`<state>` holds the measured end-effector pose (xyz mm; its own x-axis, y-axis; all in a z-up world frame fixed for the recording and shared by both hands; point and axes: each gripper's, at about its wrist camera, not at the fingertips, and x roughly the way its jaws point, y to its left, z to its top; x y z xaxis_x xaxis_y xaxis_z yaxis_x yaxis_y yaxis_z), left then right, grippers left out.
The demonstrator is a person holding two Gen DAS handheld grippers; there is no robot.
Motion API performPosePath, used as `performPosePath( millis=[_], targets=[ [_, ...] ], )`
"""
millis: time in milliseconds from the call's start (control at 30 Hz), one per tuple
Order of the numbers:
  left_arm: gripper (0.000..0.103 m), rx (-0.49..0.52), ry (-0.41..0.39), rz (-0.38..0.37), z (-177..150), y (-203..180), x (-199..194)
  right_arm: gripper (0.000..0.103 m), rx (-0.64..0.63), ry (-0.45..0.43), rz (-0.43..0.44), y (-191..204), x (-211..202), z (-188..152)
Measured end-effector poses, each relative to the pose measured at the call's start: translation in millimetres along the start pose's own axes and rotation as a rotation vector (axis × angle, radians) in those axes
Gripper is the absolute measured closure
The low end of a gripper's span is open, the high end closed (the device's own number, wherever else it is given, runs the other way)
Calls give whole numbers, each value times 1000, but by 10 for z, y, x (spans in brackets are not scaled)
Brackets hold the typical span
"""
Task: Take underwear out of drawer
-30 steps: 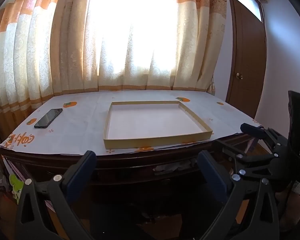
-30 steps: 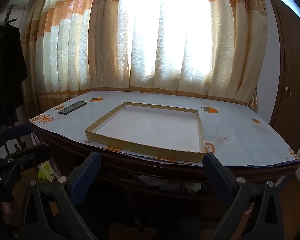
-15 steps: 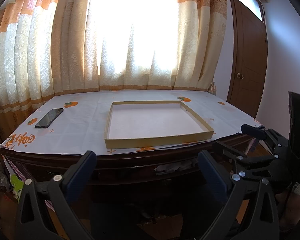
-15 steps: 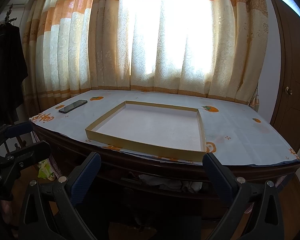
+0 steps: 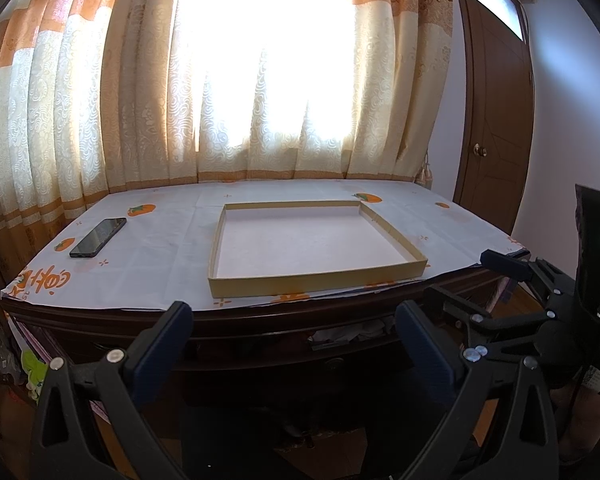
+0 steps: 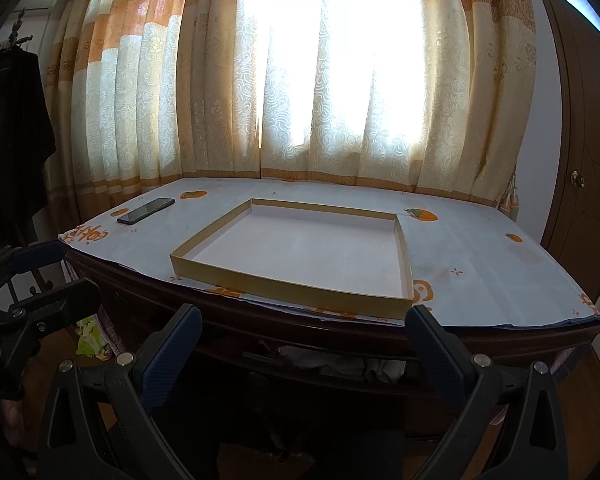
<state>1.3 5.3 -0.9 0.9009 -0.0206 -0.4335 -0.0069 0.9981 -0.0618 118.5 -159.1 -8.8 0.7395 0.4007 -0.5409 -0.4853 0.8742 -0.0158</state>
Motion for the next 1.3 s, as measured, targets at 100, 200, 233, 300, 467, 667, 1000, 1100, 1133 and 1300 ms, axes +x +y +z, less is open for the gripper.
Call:
performPosePath(
  millis=[100, 200, 233, 300, 467, 667, 1000, 1100, 1133, 1300],
  targets=[
    [0, 1, -1, 2, 0, -3, 5, 1, 1, 0, 0, 2, 0, -20],
    [0, 5, -3, 7, 10, -1, 5, 1, 2, 0, 1, -1, 0, -18],
    [0, 6, -4, 6, 13, 4, 6, 1, 3, 0, 2, 2, -1, -26],
    [0, 7, -3, 7, 13, 1, 7, 1, 2, 1, 1, 6, 1, -24],
    [0, 7, -4, 7, 7, -1, 8, 1, 2, 3, 2, 9, -2, -33],
    [0, 8, -4, 7, 5, -3, 9, 1, 2, 3, 2, 6, -1, -28],
    [0, 14, -7, 9, -4, -3, 9, 1, -5, 0, -9, 5, 10, -62],
    [0, 14, -4, 3, -13, -7, 22, 1, -6, 4, -14, -1, 27, -66],
    [0, 15, -4, 1, -17, -7, 29, 1, -8, 3, -17, -1, 27, -65],
    [0, 15, 0, 1, -31, 4, 66, 1, -15, -2, -35, -10, 45, -63]
  ],
)
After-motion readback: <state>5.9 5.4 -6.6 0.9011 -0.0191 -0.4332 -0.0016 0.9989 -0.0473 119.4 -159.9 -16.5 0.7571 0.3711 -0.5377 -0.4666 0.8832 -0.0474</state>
